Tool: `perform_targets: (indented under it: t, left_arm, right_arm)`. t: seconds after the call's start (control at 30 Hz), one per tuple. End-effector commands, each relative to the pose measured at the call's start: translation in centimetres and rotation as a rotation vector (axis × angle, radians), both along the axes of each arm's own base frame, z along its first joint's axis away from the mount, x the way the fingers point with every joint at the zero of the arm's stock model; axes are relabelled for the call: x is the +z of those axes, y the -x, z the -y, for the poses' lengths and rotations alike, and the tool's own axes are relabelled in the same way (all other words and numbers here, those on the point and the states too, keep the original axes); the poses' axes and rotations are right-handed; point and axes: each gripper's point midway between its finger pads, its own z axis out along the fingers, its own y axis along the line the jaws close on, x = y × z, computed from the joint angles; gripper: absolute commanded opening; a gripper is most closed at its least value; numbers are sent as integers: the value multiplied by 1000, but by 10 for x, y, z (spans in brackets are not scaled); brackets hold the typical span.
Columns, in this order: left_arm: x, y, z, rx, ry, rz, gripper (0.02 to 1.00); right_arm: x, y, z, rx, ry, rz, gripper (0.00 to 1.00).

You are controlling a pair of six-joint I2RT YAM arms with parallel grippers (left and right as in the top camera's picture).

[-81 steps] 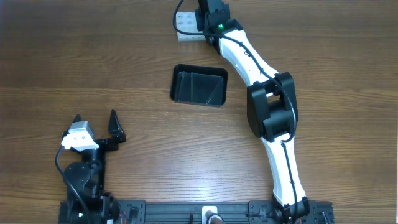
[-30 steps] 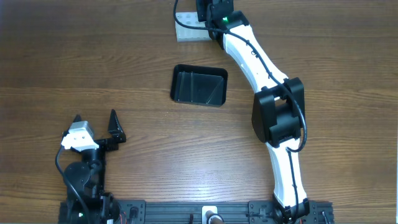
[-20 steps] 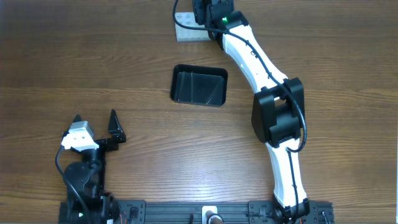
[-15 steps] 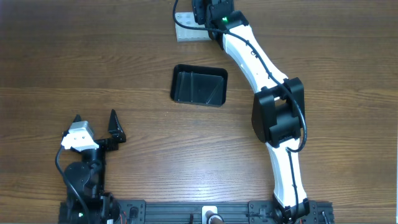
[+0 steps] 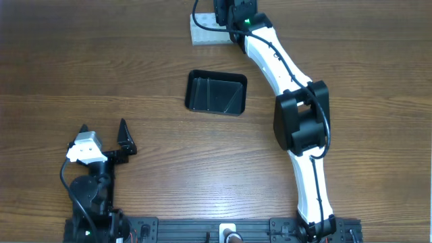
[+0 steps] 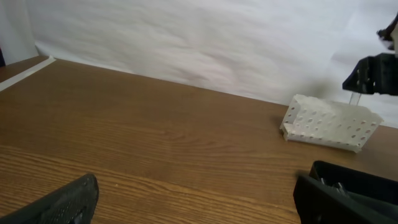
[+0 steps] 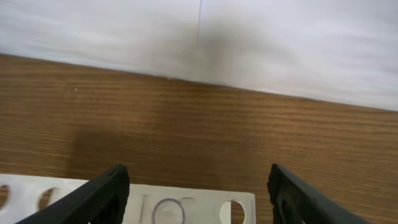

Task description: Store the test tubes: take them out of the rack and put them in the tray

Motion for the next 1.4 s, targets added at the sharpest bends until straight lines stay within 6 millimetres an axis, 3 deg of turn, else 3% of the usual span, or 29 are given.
perform_targets:
  t: [0.03,0.3,0.77,0.83,1.0,1.07,1.4]
  left_arm:
    - [-1,0,2,-12,-14,1,998]
    - [-1,0,2,-12,-14,1,998]
    - [-1,0,2,-12,-14,1,996]
    - [-1,0,2,-12,-14,1,998]
    - [-1,0,2,-12,-14,1,998]
    - [-1,0,2,-12,-14,1,998]
    - [-1,0,2,-12,-14,1,998]
  right_arm:
    - [-5,-6,3,-10,3,7,698]
    - [-12,-7,6,-15,7,-4,584]
    - [-22,-9,12,-23,12,-18,564]
    - [-22,-9,11,-23,12,-18,487]
    - [-22,-9,11,-23,12,-18,145]
    - [-22,-9,11,-23,12,-18,60]
    - [-18,-12,11,-24,5,1,23]
